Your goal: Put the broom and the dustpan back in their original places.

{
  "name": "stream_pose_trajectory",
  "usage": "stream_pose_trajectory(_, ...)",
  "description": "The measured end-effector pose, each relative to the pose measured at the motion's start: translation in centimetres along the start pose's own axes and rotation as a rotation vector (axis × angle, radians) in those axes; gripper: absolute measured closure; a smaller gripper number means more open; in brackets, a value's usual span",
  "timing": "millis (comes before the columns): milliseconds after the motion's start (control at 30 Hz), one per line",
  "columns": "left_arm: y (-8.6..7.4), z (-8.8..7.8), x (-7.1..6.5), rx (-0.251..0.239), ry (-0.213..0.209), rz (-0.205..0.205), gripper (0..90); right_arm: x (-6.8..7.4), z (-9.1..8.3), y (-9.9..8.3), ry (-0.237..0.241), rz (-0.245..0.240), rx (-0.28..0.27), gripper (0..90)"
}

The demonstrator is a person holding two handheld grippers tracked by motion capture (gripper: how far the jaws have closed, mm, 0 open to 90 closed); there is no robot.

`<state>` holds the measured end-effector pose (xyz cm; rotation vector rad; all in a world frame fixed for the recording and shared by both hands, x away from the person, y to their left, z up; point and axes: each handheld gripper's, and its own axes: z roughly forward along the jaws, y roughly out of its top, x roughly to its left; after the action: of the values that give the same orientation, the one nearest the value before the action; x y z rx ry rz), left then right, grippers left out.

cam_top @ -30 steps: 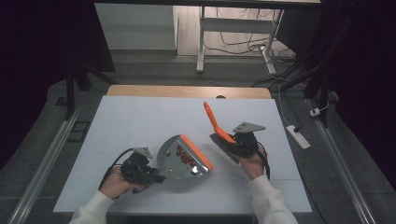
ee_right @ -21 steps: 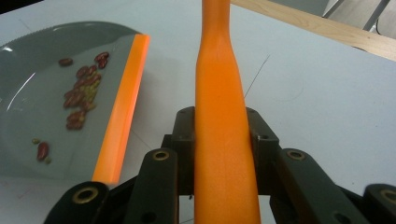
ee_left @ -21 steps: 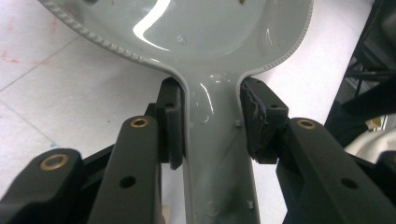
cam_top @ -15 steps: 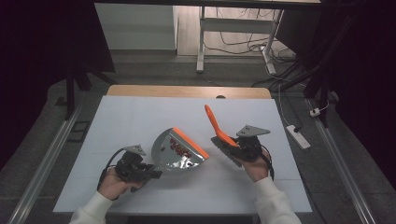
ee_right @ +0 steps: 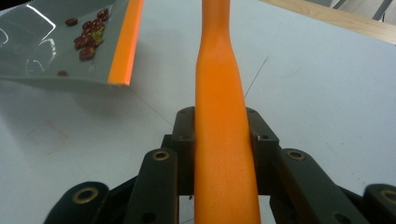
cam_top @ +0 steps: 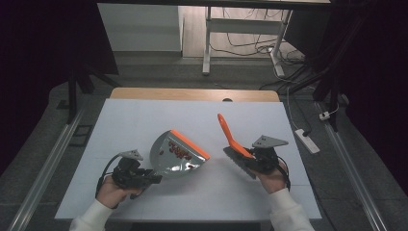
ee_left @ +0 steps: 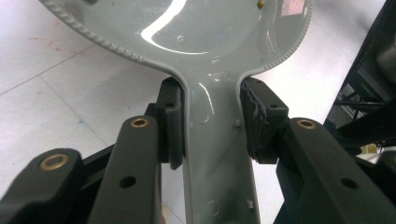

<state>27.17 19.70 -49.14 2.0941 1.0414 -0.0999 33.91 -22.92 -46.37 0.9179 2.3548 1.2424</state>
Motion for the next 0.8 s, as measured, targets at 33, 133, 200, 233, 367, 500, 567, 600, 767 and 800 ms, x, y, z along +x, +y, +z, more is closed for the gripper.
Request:
stream_pose_trajectory(33, -0.1, -0.1, 0.0, -0.004, 0.000, -0.003, 62.2, 0.0, -0.1, -0.1, 0.000, -0.001, 0.000, 70.6)
stream_pose_trajectory(133, -0.2, -0.3, 0.0, -0.021, 0.013, -0.016, 62.2, -0.1, -0.5, -0.3, 0.005, -0.003, 0.000, 70.6)
stream_pose_trajectory(200, -0.3, -0.4, 0.0, -0.030, 0.025, -0.019, 62.2, 0.0, -0.7, -0.4, 0.009, 0.000, 0.001, 70.6)
stream_pose_trajectory(233, -0.4, -0.5, -0.1, -0.033, 0.027, -0.022, 62.1, 0.0, -0.8, -0.5, 0.011, -0.001, 0.001, 70.6)
stream_pose_trajectory(367, -0.7, -0.9, 0.0, -0.050, 0.040, -0.037, 62.1, 0.1, -1.1, -0.8, 0.025, -0.005, 0.010, 70.5)
stream_pose_trajectory(500, -0.9, -1.2, 0.3, -0.066, 0.053, -0.056, 62.1, 0.0, -1.2, -1.0, 0.038, 0.002, 0.012, 70.6)
stream_pose_trajectory(567, -1.0, -1.3, 0.4, -0.074, 0.061, -0.067, 62.1, -0.1, -1.2, -1.1, 0.045, 0.006, 0.015, 70.6)
stream_pose_trajectory(600, -1.0, -1.4, 0.5, -0.078, 0.063, -0.075, 62.1, -0.1, -1.2, -1.2, 0.047, 0.005, 0.016, 70.6)
stream_pose_trajectory(767, -1.4, -1.4, 0.6, -0.079, 0.080, -0.090, 62.1, 0.0, -1.2, -1.3, 0.045, 0.001, 0.029, 70.6)
stream_pose_trajectory(800, -1.4, -1.4, 0.6, -0.078, 0.083, -0.090, 62.1, 0.1, -1.3, -1.4, 0.044, 0.001, 0.030, 70.5)
